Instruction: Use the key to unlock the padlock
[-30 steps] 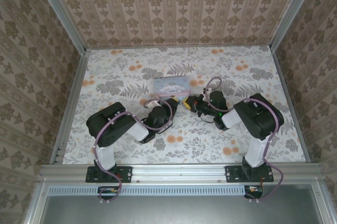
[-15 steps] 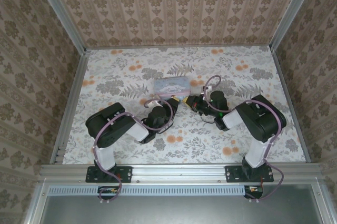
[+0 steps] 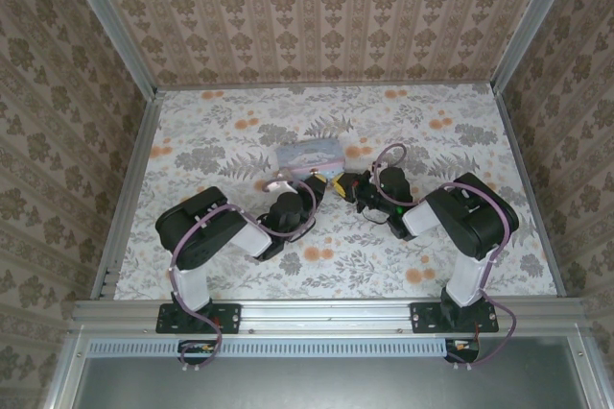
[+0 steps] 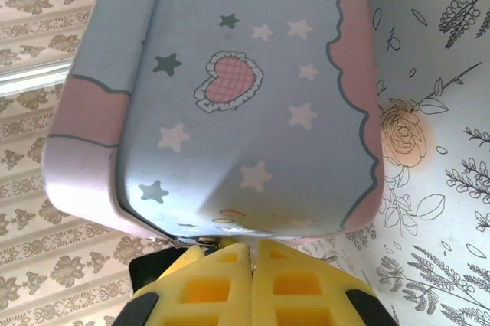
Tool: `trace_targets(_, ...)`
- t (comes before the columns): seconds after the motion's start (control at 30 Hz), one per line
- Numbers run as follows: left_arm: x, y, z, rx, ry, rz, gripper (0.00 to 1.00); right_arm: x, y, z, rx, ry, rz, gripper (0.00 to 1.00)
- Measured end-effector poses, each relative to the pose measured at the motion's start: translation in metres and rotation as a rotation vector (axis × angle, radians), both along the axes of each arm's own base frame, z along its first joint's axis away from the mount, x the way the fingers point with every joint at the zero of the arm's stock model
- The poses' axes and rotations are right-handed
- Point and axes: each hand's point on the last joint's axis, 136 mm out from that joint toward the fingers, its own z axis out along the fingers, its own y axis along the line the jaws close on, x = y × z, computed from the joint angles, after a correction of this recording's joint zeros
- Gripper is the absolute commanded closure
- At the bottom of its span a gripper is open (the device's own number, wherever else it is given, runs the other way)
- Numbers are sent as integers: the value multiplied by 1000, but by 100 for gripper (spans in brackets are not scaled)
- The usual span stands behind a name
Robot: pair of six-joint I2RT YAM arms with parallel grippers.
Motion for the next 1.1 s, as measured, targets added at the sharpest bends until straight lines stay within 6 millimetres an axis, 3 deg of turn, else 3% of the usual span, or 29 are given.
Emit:
trace_targets(0.5, -2, 4, 18, 59, -105, -12, 100, -7, 1, 16, -16, -71, -27, 100)
trace_targets(0.83, -2, 4, 19, -54, -23, 8, 100, -7, 1, 22, -148, -257, 17, 100)
trace_targets(1.1, -2, 4, 19, -115, 21, 20, 100, -6, 1, 26, -155, -285, 20, 100)
